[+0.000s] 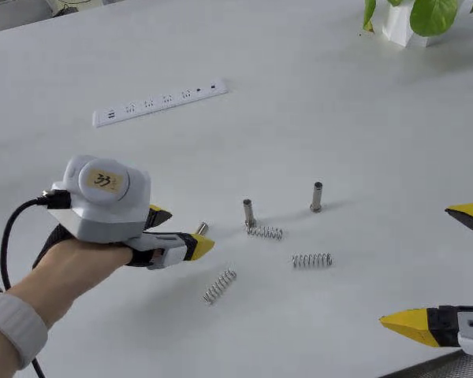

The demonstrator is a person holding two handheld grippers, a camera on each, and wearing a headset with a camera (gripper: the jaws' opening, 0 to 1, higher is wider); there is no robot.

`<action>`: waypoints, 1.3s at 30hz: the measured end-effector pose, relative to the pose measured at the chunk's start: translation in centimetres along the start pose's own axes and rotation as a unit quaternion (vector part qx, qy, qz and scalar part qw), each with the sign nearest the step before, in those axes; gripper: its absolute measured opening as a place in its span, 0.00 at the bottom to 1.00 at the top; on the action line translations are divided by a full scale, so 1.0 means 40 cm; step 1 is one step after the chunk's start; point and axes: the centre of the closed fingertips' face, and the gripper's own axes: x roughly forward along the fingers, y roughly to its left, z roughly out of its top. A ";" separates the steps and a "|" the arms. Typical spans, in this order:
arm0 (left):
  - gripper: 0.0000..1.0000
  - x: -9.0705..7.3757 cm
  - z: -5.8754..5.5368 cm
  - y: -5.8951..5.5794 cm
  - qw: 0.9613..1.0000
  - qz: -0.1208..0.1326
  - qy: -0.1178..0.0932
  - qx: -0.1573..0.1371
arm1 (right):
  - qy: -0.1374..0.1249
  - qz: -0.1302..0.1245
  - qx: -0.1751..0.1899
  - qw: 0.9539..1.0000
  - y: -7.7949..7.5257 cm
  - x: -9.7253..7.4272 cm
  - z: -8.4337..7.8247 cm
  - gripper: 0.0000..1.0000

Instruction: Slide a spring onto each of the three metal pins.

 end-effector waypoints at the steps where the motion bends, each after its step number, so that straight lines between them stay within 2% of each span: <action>1: 0.44 0.006 -0.001 0.000 1.000 -0.001 0.003 -0.001 | 0.002 0.000 -0.001 1.000 -0.001 -0.001 -0.002 0.97; 7: 0.40 0.032 -0.005 0.006 1.000 -0.003 0.018 -0.001 | 0.004 0.000 0.004 1.000 -0.003 -0.006 -0.008 0.96; 14: 0.34 0.055 -0.016 0.025 0.999 -0.001 0.040 -0.006 | 0.010 0.005 0.006 1.000 0.006 0.001 -0.013 0.96; 21: 0.23 0.070 -0.025 0.036 0.998 -0.003 0.058 -0.023 | 0.014 0.008 0.006 1.000 0.006 0.009 -0.017 0.95; 29: 0.15 0.084 -0.034 0.032 0.997 -0.006 0.070 -0.038 | 0.014 0.006 0.008 1.000 0.002 0.009 -0.021 0.95; 39: 0.09 0.100 -0.035 0.028 0.996 -0.005 0.071 -0.049 | 0.014 0.006 0.009 1.000 0.008 0.008 -0.024 0.95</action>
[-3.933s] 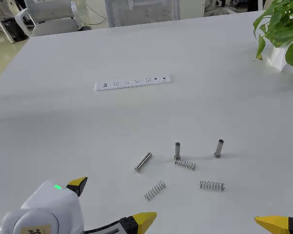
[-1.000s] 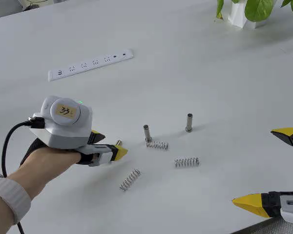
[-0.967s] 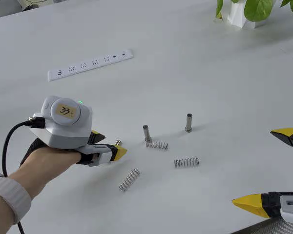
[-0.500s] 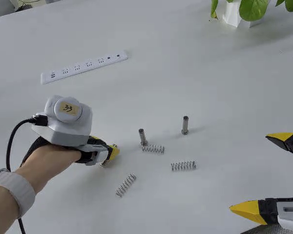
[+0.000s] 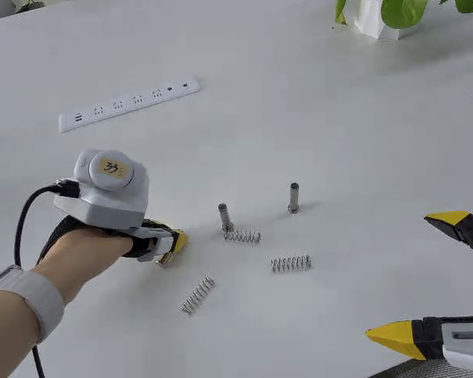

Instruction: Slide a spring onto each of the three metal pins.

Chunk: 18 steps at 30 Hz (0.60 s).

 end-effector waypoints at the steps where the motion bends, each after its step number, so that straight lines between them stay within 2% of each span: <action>1: 0.09 0.000 0.001 0.002 1.000 0.002 -0.002 -0.001 | 0.000 0.000 0.000 1.000 0.000 0.000 0.001 0.95; 6: 0.05 0.001 0.001 0.012 1.000 0.011 0.001 -0.003 | -0.007 -0.003 0.003 1.000 -0.003 -0.003 0.010 0.94; 9: 0.05 0.000 0.002 0.012 1.000 0.015 0.004 0.008 | -0.007 -0.003 0.003 1.000 -0.002 -0.002 0.014 0.94; 13: 0.05 0.002 0.005 0.017 1.000 0.020 0.002 0.006 | -0.010 -0.002 0.003 1.000 0.002 -0.001 0.022 0.94; 18: 0.05 0.000 0.006 0.016 1.000 0.018 0.002 0.004 | -0.010 0.000 -0.001 1.000 0.009 0.003 0.029 0.94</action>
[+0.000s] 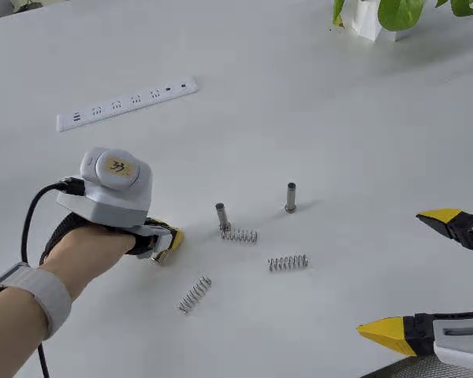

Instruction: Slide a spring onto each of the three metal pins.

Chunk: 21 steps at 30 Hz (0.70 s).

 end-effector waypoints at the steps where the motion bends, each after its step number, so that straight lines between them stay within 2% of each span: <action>1: 0.05 0.000 0.000 0.000 1.000 0.000 0.000 -0.001 | 0.000 0.001 0.000 1.000 0.001 0.000 0.001 0.94; 8: 0.04 -0.004 -0.001 0.001 1.000 0.003 0.000 -0.002 | 0.001 0.004 -0.003 1.000 0.013 0.002 0.002 0.94; 14: 0.04 -0.027 0.012 0.006 1.000 0.001 -0.015 -0.019 | 0.000 0.006 -0.005 1.000 0.018 0.001 0.002 0.94; 21: 0.04 -0.058 0.026 0.007 0.999 0.003 -0.030 -0.019 | -0.002 0.009 -0.007 1.000 0.024 0.003 0.007 0.94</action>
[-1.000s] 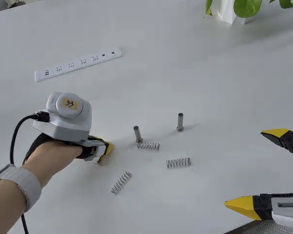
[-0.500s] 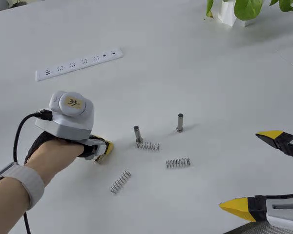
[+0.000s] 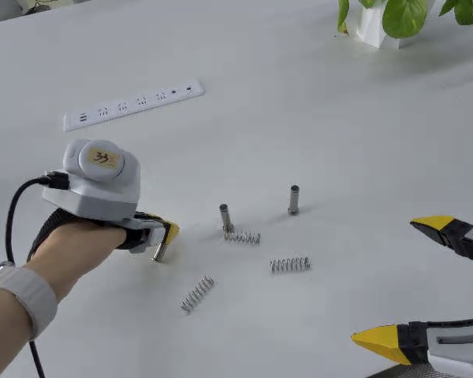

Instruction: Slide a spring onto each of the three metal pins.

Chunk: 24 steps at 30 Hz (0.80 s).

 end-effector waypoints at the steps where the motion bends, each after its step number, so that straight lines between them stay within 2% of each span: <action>1: 0.04 -0.006 0.003 0.001 1.000 0.000 -0.004 0.000 | 0.000 0.001 -0.001 1.000 0.001 0.001 0.001 0.94; 6: 0.04 -0.026 0.010 0.000 1.000 0.003 -0.016 0.000 | 0.000 0.004 -0.004 1.000 0.006 0.005 0.003 0.94; 24: 0.04 -0.063 -0.013 0.002 1.000 0.007 -0.027 0.000 | 0.001 0.010 -0.009 1.000 0.022 0.010 0.003 0.94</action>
